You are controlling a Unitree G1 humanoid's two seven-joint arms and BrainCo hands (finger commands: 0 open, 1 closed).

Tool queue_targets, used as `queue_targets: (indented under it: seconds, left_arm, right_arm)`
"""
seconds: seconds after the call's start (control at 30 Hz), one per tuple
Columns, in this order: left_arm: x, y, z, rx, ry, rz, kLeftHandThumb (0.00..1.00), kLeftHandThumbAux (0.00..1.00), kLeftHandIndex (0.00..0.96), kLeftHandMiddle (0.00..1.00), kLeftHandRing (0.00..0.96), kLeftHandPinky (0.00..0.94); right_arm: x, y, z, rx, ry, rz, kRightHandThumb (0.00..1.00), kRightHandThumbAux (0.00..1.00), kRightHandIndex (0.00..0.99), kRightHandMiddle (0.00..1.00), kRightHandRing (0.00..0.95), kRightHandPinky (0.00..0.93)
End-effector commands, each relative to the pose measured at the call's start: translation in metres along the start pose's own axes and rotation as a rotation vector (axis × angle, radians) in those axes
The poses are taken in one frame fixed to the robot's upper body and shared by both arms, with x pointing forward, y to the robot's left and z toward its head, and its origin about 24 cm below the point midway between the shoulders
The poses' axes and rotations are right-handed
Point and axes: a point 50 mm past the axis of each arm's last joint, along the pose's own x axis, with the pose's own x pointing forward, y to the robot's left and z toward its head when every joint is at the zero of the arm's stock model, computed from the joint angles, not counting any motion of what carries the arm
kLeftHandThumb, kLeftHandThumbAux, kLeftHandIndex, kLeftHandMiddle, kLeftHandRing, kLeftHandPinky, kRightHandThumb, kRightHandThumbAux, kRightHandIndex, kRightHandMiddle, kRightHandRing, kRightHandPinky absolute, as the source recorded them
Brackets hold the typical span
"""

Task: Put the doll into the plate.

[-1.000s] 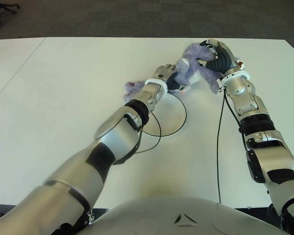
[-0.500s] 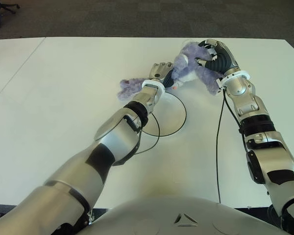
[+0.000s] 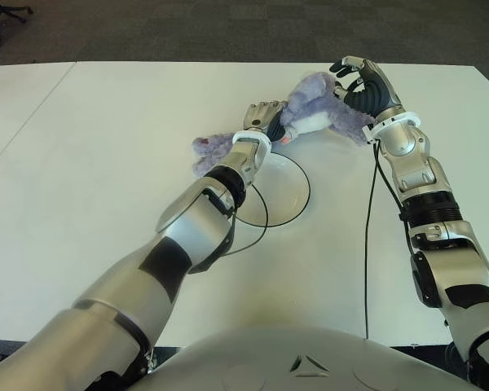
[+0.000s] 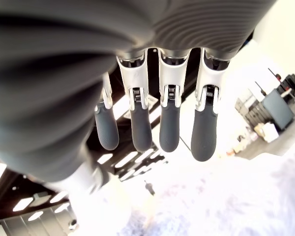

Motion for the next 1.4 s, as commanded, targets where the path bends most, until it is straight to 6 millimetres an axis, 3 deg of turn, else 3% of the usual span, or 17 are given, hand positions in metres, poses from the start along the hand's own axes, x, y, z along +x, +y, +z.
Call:
queue_targets:
  seconds: [0.03,0.6,1.13,1.17,1.2,1.23,1.27,1.3,1.33,1.37,1.4]
  left_arm:
    - [0.000,0.002,-0.014,0.016,0.031,-0.024,0.853,0.666,0.400,0.547,0.821,0.837]
    - [0.011,0.034,-0.010,0.038,-0.019,0.037,0.854,0.666,0.401,0.548,0.836,0.848]
    - [0.013,0.038,0.006,0.028,-0.096,0.054,0.853,0.667,0.400,0.543,0.824,0.817]
    - [0.012,0.038,0.006,0.035,-0.102,0.053,0.853,0.667,0.400,0.542,0.823,0.817]
    - [0.012,0.037,0.006,0.043,-0.107,0.051,0.853,0.667,0.400,0.542,0.822,0.817]
    - [0.012,0.037,0.006,0.051,-0.112,0.048,0.853,0.667,0.399,0.542,0.821,0.817]
    - [0.012,0.037,0.006,0.055,-0.113,0.046,0.853,0.667,0.399,0.542,0.821,0.817]
    - [0.012,0.036,0.006,0.059,-0.116,0.043,0.853,0.667,0.399,0.542,0.821,0.817]
    - [0.012,0.036,0.006,0.060,-0.117,0.041,0.853,0.667,0.399,0.542,0.821,0.817]
    - [0.012,0.036,0.006,0.061,-0.118,0.040,0.853,0.667,0.399,0.542,0.820,0.817]
    - [0.012,0.035,0.006,0.060,-0.120,0.039,0.853,0.667,0.399,0.542,0.820,0.817]
  right_arm:
    - [-0.001,-0.004,-0.004,-0.008,0.022,0.000,0.682,0.727,0.437,0.862,0.862,0.852]
    - [0.001,-0.014,-0.009,-0.026,0.039,-0.028,0.683,0.725,0.437,0.862,0.861,0.848]
    - [0.007,-0.013,-0.008,-0.024,0.037,-0.017,0.685,0.723,0.438,0.852,0.847,0.824]
    - [0.007,-0.013,-0.008,-0.026,0.035,-0.011,0.681,0.723,0.437,0.790,0.788,0.756]
    - [0.008,-0.013,-0.008,-0.030,0.036,0.004,0.681,0.723,0.436,0.780,0.778,0.744]
    - [0.008,-0.012,-0.008,-0.035,0.040,0.023,0.674,0.727,0.422,0.654,0.635,0.598]
    - [0.009,-0.012,-0.008,-0.038,0.043,0.035,0.211,0.589,0.305,0.541,0.504,0.465]
    - [0.009,-0.011,-0.009,-0.061,0.055,0.071,0.128,0.567,0.284,0.522,0.481,0.443]
    - [0.009,-0.011,-0.010,-0.078,0.064,0.095,0.053,0.452,0.139,0.148,0.126,0.142]
    - [0.008,-0.011,-0.010,-0.089,0.070,0.110,0.033,0.423,0.102,0.053,0.035,0.064]
    - [0.008,-0.011,-0.011,-0.126,0.073,0.149,0.030,0.418,0.096,0.037,0.020,0.051]
